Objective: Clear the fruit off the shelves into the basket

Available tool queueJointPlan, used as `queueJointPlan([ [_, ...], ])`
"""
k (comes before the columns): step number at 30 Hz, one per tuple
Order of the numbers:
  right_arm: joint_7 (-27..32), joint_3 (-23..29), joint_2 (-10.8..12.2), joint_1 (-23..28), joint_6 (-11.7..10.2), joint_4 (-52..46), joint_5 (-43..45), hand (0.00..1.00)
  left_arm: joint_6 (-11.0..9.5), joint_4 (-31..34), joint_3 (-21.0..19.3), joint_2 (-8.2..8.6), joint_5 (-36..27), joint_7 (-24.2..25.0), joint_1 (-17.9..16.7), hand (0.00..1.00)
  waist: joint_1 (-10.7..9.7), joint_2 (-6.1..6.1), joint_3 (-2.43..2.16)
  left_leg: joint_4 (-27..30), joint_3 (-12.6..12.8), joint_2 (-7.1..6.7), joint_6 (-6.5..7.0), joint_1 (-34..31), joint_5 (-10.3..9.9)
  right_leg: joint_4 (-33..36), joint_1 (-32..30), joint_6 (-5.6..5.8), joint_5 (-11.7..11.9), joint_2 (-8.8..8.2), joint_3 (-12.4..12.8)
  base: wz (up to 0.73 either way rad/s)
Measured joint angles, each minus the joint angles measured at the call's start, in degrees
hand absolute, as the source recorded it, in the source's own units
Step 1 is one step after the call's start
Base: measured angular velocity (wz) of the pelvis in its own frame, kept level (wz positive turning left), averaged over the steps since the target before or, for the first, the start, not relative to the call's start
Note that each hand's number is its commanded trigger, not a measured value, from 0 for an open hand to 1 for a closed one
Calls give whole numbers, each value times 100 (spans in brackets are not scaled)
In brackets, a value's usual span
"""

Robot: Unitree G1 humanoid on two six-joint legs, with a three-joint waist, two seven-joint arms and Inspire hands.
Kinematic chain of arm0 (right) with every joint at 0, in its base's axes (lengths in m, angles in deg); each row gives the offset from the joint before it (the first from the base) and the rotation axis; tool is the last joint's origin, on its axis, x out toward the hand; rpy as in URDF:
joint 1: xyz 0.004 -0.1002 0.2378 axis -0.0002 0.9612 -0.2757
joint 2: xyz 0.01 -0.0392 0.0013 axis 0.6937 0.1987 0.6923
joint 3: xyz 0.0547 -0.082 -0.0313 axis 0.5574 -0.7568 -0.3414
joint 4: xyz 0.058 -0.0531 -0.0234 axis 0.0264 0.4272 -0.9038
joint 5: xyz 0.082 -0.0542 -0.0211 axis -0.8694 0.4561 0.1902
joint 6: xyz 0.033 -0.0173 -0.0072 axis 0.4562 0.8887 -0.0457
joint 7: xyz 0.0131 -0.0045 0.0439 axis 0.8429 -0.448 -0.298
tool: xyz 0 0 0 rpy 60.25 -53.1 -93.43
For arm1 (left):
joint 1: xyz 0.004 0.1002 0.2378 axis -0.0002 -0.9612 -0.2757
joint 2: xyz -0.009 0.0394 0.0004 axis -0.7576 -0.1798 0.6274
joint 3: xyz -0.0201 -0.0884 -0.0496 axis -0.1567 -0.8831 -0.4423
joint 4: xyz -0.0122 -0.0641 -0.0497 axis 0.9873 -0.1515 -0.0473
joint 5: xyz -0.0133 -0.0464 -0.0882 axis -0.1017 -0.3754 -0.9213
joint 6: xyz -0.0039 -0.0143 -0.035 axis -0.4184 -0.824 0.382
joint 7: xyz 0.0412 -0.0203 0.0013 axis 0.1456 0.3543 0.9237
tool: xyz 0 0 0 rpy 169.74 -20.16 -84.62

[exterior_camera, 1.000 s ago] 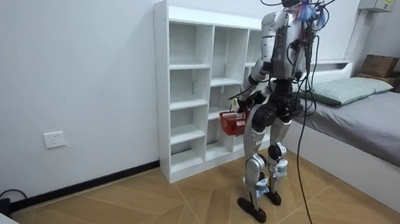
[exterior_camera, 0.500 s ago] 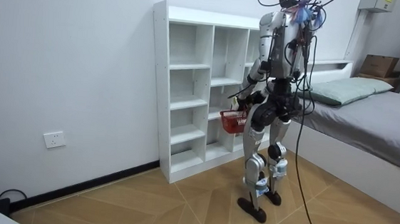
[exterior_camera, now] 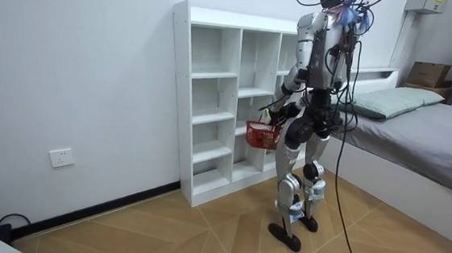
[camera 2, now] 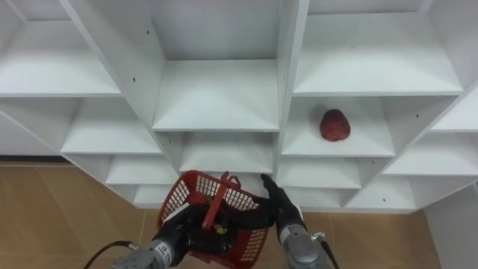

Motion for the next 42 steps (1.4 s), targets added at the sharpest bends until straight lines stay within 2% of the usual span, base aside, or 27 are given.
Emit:
queueJointPlan([
  [11,-37,1,-29,-3,-11,71,8,0,31,-1,75,-1,0,-32,0,100,-9,-16,6,-23,3,-6,0,-2,1,-44,-8,5,-3,1,25,0],
  [19,-58,-4,-21,18,-4,59,61,0,38,-2,74,-19,9,-31,-11,100,4,-109,14,-36,50,-3,0,42,1,-51,27,5,-3,9,11,0],
  [25,-70,10,-31,52,-37,45,69,0,33,-31,74,-30,11,-29,-20,100,4,-144,13,-52,99,-3,0,175,1,-40,120,8,-6,13,72,-4],
  [28,-77,2,-46,76,18,-77,1,0,24,-50,48,-31,8,-31,-19,100,14,-162,13,-52,147,-16,0,205,1,-34,121,12,-8,23,143,-8],
  [33,-79,14,-72,425,76,-619,-45,0,18,-51,-44,-142,-117,-114,-61,100,-30,-198,-1,-82,146,-31,0,296,1,-51,199,16,-2,72,188,-1],
  [36,-6,11,-130,732,88,-938,-103,0,18,-19,-103,-212,-412,-214,-251,100,-26,-229,-46,-178,216,15,-1,462,0,-140,331,20,-3,73,254,-10],
  [38,111,9,-161,884,94,-1121,-214,0,20,-6,-107,-241,-509,-315,-279,100,-18,-250,-59,-194,223,17,-1,491,0,-138,355,21,-2,87,280,-9],
  [42,372,13,-253,1069,132,-1334,-223,0,17,-5,-252,-206,-552,-594,-287,100,-11,-272,-73,-269,235,14,-1,633,0,-138,409,23,-1,100,405,-15],
])
